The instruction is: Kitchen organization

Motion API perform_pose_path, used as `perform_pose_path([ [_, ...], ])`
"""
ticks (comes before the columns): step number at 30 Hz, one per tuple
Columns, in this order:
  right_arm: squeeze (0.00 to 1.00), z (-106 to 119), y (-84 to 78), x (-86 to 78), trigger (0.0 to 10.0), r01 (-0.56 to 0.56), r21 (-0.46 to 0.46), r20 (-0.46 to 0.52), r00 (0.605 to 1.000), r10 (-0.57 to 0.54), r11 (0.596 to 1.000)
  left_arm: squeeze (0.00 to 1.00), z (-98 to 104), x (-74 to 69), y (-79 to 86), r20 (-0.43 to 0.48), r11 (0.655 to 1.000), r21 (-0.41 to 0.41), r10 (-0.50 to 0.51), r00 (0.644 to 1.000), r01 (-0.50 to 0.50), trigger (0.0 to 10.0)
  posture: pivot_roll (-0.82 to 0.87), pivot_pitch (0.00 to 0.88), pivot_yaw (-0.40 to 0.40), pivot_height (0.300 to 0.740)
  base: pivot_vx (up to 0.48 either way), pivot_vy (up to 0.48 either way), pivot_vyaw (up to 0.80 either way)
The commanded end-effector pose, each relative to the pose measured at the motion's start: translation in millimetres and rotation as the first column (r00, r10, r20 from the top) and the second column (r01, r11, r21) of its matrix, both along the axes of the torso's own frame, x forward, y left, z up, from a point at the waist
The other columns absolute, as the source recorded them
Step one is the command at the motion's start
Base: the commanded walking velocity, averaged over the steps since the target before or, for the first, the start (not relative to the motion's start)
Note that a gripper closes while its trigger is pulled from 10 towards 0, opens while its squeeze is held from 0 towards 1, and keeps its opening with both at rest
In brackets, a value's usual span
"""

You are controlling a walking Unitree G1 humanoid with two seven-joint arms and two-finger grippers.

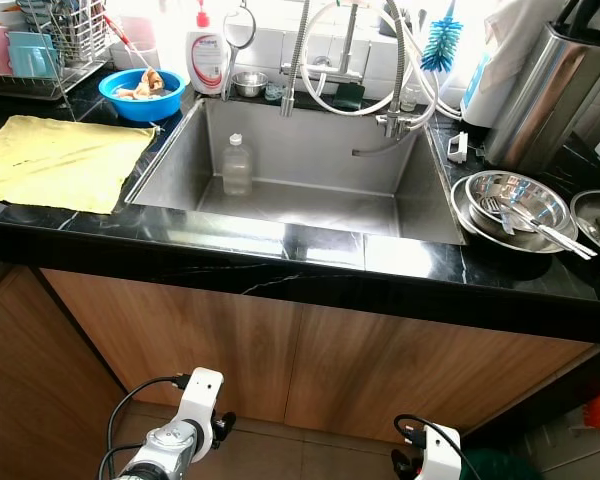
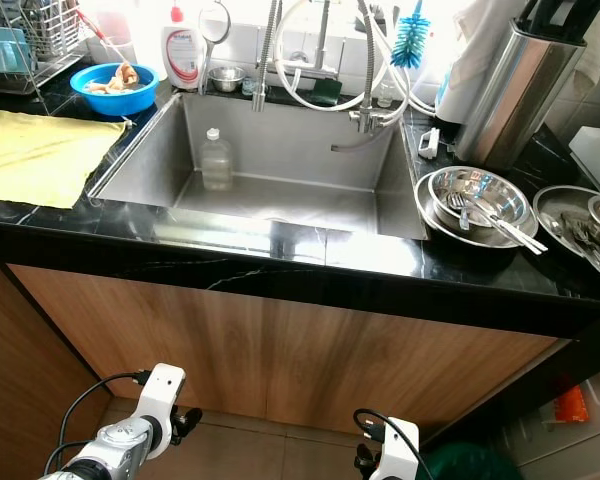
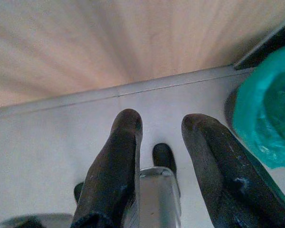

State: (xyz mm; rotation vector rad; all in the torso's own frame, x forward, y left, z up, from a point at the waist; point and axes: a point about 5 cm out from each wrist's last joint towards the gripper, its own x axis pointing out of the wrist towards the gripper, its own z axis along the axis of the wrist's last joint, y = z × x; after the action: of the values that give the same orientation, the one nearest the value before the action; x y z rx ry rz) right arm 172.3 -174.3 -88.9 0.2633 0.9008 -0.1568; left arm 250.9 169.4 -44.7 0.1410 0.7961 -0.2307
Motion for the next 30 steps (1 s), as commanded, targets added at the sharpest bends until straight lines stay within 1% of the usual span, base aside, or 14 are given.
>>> perform_pose_path([
  [1, 0.0, 0, -3.5, -1.6, 10.0, 0.045, -0.01, 0.008, 0.999, -0.045, 0.999, 0.0, 2, 2.4, -0.6, 0.012, 1.0, 0.011, -0.013, 1.0, 0.012, 10.0, 0.04, 0.0, -0.059, 0.74, 0.0, 0.0, 0.0],
  [3, 0.0, 2, -4.3, 0.7, 10.0, 0.039, -0.023, 0.037, 0.999, -0.038, 0.999, 0.0, 3, 4.0, -2.3, 0.025, 0.999, 0.023, -0.04, 0.999, 0.039, 10.0, 0.04, 0.0, -0.058, 0.74, 0.0, 0.0, 0.0],
  [7, 0.0, 4, -6.1, 2.6, 10.0, 0.055, -0.049, 0.068, 0.996, -0.052, 0.997, 0.0, 8, 8.5, 1.2, 0.059, 0.999, 0.016, -0.032, 0.998, 0.031, 10.0, 0.03, 0.0, -0.055, 0.74, 0.0, 0.0, 0.0],
  [11, 0.0, 6, -7.7, 5.2, 10.0, -0.018, -0.111, 0.087, 0.996, 0.028, 0.994, 0.0, 15, 14.1, 11.3, 0.119, 0.999, 0.018, -0.032, 0.992, 0.03, 10.0, 0.03, 0.0, -0.058, 0.74, 0.0, 0.0, 0.0],
  [12, 0.0, 6, -7.7, 5.2, 10.0, -0.018, -0.111, 0.087, 0.996, 0.028, 0.994, 0.0, 15, 14.1, 11.3, 0.119, 0.999, 0.018, -0.032, 0.992, 0.03, 10.0, 0.03, 0.0, -0.058, 0.74, 0.0, 0.0, 0.0],
  [13, 0.0, 6, -8.1, 4.9, 10.0, -0.01, -0.115, 0.092, 0.996, 0.021, 0.993, 0.0, 15, 13.0, 12.4, 0.132, 0.998, 0.029, -0.065, 0.989, 0.062, 10.0, 0.03, 0.0, -0.058, 0.74, 0.0, 0.0, 0.0],
  [17, 0.0, 7, -8.3, 3.7, 10.0, 0.039, -0.104, 0.118, 0.993, -0.026, 0.994, 0.0, 20, 13.6, 22.7, 0.187, 0.998, 0.035, -0.049, 0.981, 0.043, 10.0, 0.03, 0.0, -0.058, 0.74, 0.0, 0.0, 0.0],
  [19, 0.0, 20, -25.2, 13.9, 10.0, 0.066, -0.138, 0.247, 0.969, -0.03, 0.988, 0.0, 23, 14.4, 29.3, 0.216, 0.999, 0.033, -0.031, 0.976, 0.024, 10.0, 0.03, 0.0, -0.058, 0.74, 0.0, 0.0, 0.0],
  [20, 0.0, 39, -41.7, 19.7, 10.0, 0.085, -0.182, 0.381, 0.925, -0.01, 0.98, 0.0, 26, 14.9, 34.3, 0.242, 0.999, 0.034, -0.029, 0.97, 0.021, 10.0, 0.03, 0.0, -0.058, 0.74, 0.0, 0.0, 0.0],
  [21, 0.0, 45, -45.3, 17.9, 10.0, 0.094, -0.191, 0.413, 0.911, -0.007, 0.977, 0.0, 28, 14.8, 37.2, 0.26, 0.999, 0.038, -0.031, 0.965, 0.022, 10.0, 0.03, 0.0, -0.056, 0.74, 0.0, 0.0, 0.0],
  [22, 0.0, 45, -45.3, 17.9, 10.0, 0.094, -0.191, 0.413, 0.911, -0.007, 0.977, 0.0, 28, 14.8, 37.2, 0.26, 0.999, 0.038, -0.031, 0.965, 0.022, 10.0, 0.03, 0.0, -0.056, 0.74, 0.0, 0.0, 0.0],
  [23, 0.0, 50, -48.3, 14.0, 10.0, 0.102, -0.201, 0.44, 0.898, -0.003, 0.974, 0.0, 31, 14.5, 41.5, 0.288, 0.999, 0.045, -0.035, 0.957, 0.023, 10.0, 0.02, 0.0, -0.055, 0.74, 0.0, 0.0, 0.0],
  [25, 0.0, 52, -49.0, 10.3, 10.0, 0.104, -0.205, 0.451, 0.893, 0.0, 0.973, 0.0, 34, 14.7, 44.5, 0.313, 0.999, 0.048, -0.033, 0.949, 0.019, 10.0, 0.02, 0.0, -0.056, 0.74, 0.0, 0.0, 0.0],
  [30, 0.0, 64, -50.3, -7.0, 10.0, 0.126, -0.213, 0.498, 0.867, -0.003, 0.969, 0.0, 44, 13.8, 54.0, 0.4, 0.999, 0.047, -0.026, 0.916, 0.008, 10.0, 0.02, 0.0, -0.055, 0.74, 0.0, 0.0, 0.0],
])
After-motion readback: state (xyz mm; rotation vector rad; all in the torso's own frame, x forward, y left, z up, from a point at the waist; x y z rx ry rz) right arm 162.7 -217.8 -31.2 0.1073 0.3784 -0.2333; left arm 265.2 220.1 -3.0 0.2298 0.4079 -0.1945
